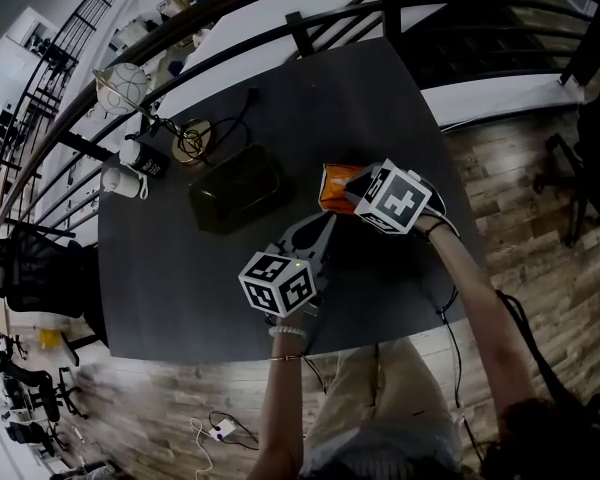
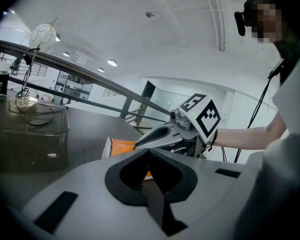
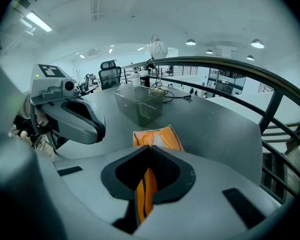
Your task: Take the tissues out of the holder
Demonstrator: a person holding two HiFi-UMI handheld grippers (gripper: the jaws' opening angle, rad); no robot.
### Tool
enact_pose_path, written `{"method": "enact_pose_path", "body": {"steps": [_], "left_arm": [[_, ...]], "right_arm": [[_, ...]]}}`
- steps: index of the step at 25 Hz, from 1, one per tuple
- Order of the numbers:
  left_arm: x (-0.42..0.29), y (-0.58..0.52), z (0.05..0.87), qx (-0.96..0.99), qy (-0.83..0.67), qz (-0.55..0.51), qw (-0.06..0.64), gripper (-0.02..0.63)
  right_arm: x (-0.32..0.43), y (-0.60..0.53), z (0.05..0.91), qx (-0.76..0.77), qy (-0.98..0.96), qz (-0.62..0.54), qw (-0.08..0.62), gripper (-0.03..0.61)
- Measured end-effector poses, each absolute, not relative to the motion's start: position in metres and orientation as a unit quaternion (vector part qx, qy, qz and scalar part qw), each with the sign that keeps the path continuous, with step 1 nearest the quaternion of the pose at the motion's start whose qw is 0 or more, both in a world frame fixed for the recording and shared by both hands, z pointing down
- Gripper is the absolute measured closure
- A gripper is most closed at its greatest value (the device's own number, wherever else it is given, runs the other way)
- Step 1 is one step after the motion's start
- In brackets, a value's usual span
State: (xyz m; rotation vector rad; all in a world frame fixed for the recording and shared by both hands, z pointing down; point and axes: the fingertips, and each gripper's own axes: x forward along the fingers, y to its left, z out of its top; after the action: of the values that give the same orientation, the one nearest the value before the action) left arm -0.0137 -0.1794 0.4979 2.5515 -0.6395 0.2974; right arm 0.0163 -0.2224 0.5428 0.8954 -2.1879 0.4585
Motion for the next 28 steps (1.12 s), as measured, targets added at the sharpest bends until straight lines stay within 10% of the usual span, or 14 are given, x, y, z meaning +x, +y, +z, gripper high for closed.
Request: {"method": "enact_pose_path", "body": {"steps": [13,28], "left_arm": [[-0.023,-0.173,0.494,0.934,-0.241,0.096,0.246,0.606],[-0.043,-0.163,0.425,0.949,-0.252,0.043,0.186,0.606]], "right_arm": [[0.019,-0.226,0.531,0.413,-0.839,0.157,0.317,0.486],[0.000,-0.188,0.427,0.455,-0.869,0.173,0.087,0.508]]}}
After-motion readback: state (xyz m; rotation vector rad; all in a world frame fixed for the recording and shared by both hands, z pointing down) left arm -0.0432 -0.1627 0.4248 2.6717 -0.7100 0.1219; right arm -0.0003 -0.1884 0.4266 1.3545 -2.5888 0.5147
